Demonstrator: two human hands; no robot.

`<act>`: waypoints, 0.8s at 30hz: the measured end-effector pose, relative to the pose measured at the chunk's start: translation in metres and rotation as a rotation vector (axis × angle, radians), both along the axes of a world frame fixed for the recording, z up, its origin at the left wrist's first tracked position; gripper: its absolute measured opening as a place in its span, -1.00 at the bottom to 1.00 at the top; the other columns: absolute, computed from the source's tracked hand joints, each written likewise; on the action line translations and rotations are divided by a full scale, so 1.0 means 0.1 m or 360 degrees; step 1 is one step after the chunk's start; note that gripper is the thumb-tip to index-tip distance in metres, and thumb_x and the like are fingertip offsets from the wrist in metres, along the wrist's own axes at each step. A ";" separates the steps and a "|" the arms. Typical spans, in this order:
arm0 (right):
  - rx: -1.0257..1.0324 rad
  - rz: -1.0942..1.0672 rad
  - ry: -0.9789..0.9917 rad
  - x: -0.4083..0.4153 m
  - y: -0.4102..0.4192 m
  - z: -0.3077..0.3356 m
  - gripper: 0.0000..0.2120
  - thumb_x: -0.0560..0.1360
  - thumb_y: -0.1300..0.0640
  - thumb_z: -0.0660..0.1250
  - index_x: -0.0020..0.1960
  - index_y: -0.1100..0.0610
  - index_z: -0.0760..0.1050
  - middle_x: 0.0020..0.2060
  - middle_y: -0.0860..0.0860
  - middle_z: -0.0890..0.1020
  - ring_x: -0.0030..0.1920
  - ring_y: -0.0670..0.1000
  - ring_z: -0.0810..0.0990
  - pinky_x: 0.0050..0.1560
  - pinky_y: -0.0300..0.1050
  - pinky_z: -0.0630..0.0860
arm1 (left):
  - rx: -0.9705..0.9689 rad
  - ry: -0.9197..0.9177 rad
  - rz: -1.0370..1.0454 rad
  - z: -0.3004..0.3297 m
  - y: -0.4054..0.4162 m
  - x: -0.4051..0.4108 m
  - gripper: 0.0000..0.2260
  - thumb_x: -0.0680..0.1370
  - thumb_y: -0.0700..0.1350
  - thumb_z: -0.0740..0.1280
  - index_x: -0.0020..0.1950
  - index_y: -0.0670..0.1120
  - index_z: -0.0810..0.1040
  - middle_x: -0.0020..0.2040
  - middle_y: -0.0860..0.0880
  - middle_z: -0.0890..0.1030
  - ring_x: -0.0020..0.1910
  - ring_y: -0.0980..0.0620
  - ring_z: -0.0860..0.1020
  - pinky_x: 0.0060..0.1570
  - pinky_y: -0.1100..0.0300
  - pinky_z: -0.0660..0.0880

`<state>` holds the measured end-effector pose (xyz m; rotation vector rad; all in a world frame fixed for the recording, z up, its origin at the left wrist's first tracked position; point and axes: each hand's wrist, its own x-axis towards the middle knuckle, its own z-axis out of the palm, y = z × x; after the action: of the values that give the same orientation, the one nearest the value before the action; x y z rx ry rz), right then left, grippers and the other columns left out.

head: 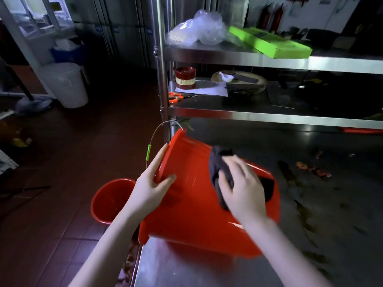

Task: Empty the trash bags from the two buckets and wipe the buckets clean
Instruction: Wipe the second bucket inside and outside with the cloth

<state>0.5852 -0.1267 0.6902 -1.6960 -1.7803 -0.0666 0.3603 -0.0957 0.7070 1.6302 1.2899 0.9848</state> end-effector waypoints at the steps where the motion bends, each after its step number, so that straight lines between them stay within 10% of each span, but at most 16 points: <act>1: 0.0084 0.0104 -0.0073 0.02 -0.21 -0.09 -0.64 0.55 0.07 0.23 0.29 0.15 0.53 0.25 0.04 0.56 0.32 0.06 0.49 0.28 -0.07 0.45 | -0.0012 -0.0021 0.0005 -0.01 0.01 0.00 -0.35 0.59 -0.18 0.34 0.49 0.37 0.16 0.01 0.56 0.49 -0.05 0.24 0.64 -0.11 0.10 0.65; 6: -0.0006 -0.0254 0.0010 0.46 0.08 -0.05 -0.70 0.55 0.02 0.18 0.17 0.11 0.56 0.10 0.05 0.61 0.14 0.14 0.57 0.07 -0.04 0.49 | -0.0061 -0.0107 0.0025 0.01 0.03 0.04 -0.35 0.58 -0.23 0.33 0.49 0.33 0.20 0.09 0.11 0.62 -0.13 0.10 0.69 -0.22 0.19 0.63; 10: -0.0500 -0.0563 0.0226 0.80 0.69 0.07 -0.79 0.56 0.00 0.16 0.04 0.07 0.52 0.03 0.10 0.60 0.06 0.22 0.54 -0.10 -0.04 0.39 | -0.0059 -0.0091 0.0076 0.06 0.06 0.10 -0.35 0.57 -0.24 0.34 0.50 0.31 0.21 0.05 0.14 0.59 -0.22 0.21 0.67 -0.30 0.33 0.57; 18: 0.0304 0.0155 -0.0059 0.60 -0.72 -0.45 -0.64 0.58 0.09 0.20 0.26 0.26 0.55 0.27 0.12 0.54 0.36 0.10 0.46 0.37 -0.03 0.38 | -0.0058 -0.0108 0.0067 0.05 0.05 0.10 -0.36 0.58 -0.23 0.34 0.49 0.32 0.22 0.13 0.17 0.56 -0.17 0.22 0.66 -0.31 0.32 0.58; 24: -0.0078 -0.0644 0.0216 0.98 -0.13 -0.16 -0.70 0.56 0.02 0.15 0.12 0.15 0.55 0.04 0.18 0.64 0.03 0.26 0.59 -0.04 0.01 0.49 | 0.0116 -0.0043 0.0063 -0.12 -0.23 0.06 -0.29 0.54 -0.27 0.38 0.47 0.36 0.21 0.24 0.33 0.54 0.07 0.27 0.59 -0.01 0.26 0.58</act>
<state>0.6833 -0.1402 0.6744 -2.0234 -1.3304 -0.0818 0.3659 -0.1183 0.6954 1.6463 1.2857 1.0858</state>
